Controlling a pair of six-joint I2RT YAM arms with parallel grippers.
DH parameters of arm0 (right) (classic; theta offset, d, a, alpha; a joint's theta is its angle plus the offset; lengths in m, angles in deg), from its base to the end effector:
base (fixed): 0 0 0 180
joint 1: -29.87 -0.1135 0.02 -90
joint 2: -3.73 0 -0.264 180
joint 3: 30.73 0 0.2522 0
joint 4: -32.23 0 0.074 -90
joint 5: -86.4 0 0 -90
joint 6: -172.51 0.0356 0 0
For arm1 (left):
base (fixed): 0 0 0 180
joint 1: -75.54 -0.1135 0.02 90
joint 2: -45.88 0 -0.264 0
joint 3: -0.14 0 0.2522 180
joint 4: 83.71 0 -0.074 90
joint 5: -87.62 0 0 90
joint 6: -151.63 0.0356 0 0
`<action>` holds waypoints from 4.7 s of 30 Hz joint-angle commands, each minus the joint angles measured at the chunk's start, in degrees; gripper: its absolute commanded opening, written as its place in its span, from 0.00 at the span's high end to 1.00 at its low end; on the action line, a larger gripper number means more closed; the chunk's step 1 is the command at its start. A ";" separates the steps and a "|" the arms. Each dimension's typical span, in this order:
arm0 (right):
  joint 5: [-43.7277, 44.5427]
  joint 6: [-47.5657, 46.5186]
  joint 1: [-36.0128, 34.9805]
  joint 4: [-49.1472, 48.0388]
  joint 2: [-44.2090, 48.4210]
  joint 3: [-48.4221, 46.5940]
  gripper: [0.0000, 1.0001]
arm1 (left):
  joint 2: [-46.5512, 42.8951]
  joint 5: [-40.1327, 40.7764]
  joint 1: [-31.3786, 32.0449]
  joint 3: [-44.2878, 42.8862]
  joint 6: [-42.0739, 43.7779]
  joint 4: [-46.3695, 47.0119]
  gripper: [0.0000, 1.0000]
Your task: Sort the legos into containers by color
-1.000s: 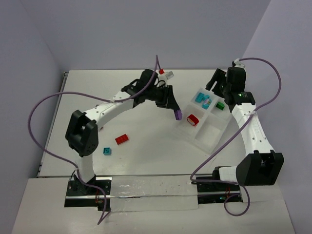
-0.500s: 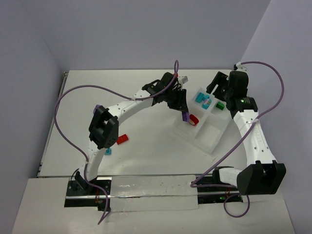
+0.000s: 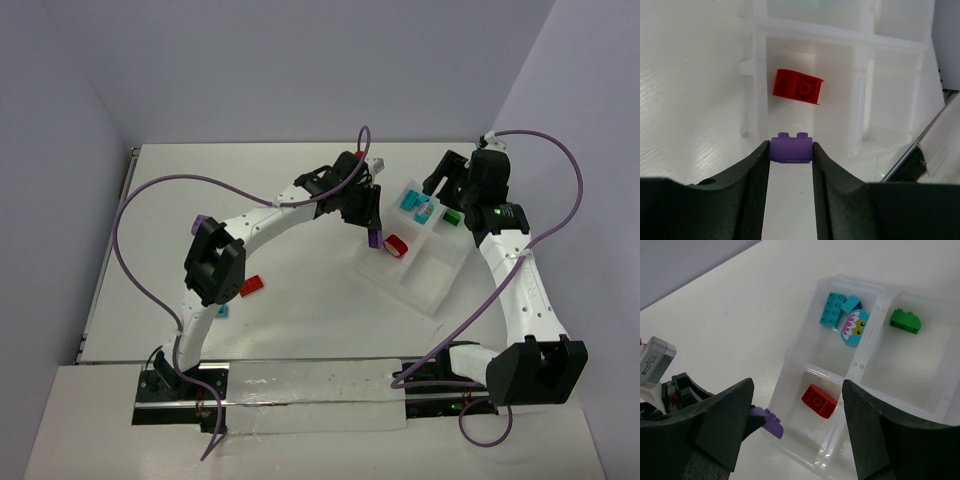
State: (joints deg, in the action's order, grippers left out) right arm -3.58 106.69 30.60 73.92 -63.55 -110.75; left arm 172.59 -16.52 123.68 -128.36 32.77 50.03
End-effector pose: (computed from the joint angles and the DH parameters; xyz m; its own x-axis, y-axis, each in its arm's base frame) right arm 0.2599 -0.0033 0.3596 -0.4362 0.4152 -0.7983 0.2102 0.9097 0.3583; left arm 0.3321 -0.3837 0.2570 -0.8142 0.2073 -0.5424 0.5088 0.7048 -0.4943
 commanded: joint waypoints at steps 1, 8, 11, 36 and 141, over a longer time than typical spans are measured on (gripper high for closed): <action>-1.17 0.29 -0.16 -1.38 -0.04 -1.02 0.21 | 1.56 5.27 0.98 -3.85 2.35 -0.81 1.00; -1.15 0.42 -0.12 -0.85 0.30 -1.15 0.21 | 3.39 8.03 2.53 -7.15 3.43 -1.32 1.00; -1.25 0.56 -0.16 -0.81 0.27 -1.19 0.21 | 3.97 8.62 3.18 -8.29 3.55 -1.43 1.00; 1.73 -0.66 -0.17 2.03 2.88 -4.73 0.21 | -0.66 4.10 5.39 -7.41 3.11 -1.54 1.00; -7.49 4.47 -15.32 -4.28 -9.74 -6.86 0.18 | -21.77 35.87 -40.23 35.29 6.49 -3.58 0.01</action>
State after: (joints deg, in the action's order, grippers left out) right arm -11.36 111.71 15.59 71.31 -72.70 -115.66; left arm 151.89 16.09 83.80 -92.32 38.59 44.56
